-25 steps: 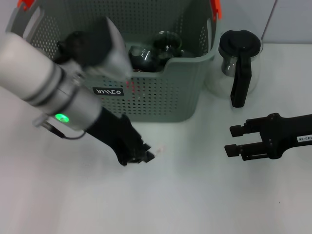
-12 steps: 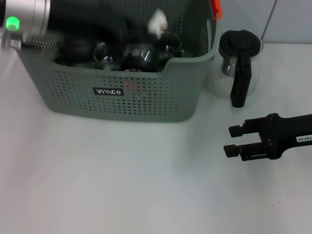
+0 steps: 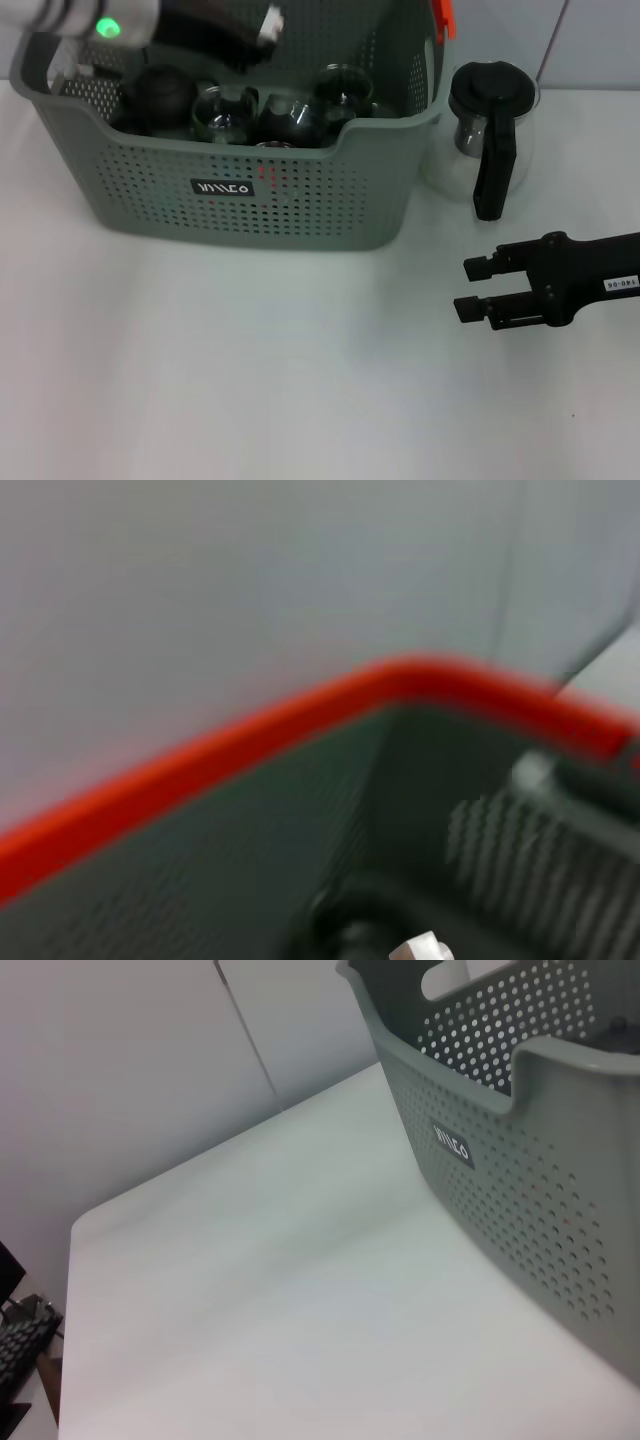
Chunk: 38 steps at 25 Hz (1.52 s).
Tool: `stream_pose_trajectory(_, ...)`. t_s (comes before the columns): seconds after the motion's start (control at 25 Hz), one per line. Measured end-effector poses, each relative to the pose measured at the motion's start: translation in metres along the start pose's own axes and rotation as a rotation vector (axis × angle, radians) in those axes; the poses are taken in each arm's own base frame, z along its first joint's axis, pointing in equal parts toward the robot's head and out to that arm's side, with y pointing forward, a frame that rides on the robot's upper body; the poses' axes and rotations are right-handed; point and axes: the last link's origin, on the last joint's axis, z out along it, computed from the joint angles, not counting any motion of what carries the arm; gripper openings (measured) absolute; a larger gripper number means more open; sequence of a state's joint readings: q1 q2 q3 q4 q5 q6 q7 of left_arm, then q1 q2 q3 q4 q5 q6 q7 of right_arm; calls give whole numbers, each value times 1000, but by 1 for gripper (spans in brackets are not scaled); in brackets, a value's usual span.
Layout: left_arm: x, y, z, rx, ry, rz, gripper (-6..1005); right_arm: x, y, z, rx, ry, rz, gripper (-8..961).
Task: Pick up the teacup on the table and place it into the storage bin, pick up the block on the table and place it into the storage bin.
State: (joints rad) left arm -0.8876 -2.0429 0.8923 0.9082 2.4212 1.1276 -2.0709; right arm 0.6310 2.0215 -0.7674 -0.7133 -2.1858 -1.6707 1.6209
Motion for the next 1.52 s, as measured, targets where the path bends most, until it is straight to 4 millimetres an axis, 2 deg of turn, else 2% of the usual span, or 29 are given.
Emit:
stream_pose_trajectory(0.16,-10,5,24,77,-101,57,195,-1,0,0,-1,0,-5,700)
stream_pose_trajectory(0.36,-12,10,40,138,-171,90,204,-2,0,1,-2,0,-9,700)
stream_pose_trajectory(0.6,-10,13,40,152,-205,80,214,-3,0,2,-3,-1,-12,701)
stream_pose_trajectory(0.64,-10,13,40,152,-205,80,246,-3,0,2,-3,-1,-13,701)
stream_pose_trajectory(0.76,0,14,20,95,-109,4,341,-3,0,2,-3,-4,-12,701)
stream_pose_trajectory(0.88,10,22,-18,-49,100,-64,436,-4,0,1,-1,-28,-11,701)
stream_pose_trajectory(0.92,11,25,-25,-80,138,-73,485,-5,1,1,-1,-39,-12,701)
stream_pose_trajectory(1.0,7,27,-50,-170,278,-115,584,-7,1,0,0,-57,-16,700)
stream_pose_trajectory(1.08,-4,28,-65,-236,364,-145,683,-7,1,0,-1,-67,-20,700)
stream_pose_trajectory(1.16,-27,32,-77,-308,450,-168,735,-7,2,2,-6,-71,-22,700)
stream_pose_trajectory(1.4,-97,47,-97,-401,569,-174,890,-5,7,11,-24,-91,-25,700)
stream_pose_trajectory(1.52,-125,56,-108,-397,582,-169,890,-2,9,13,-30,-96,-25,700)
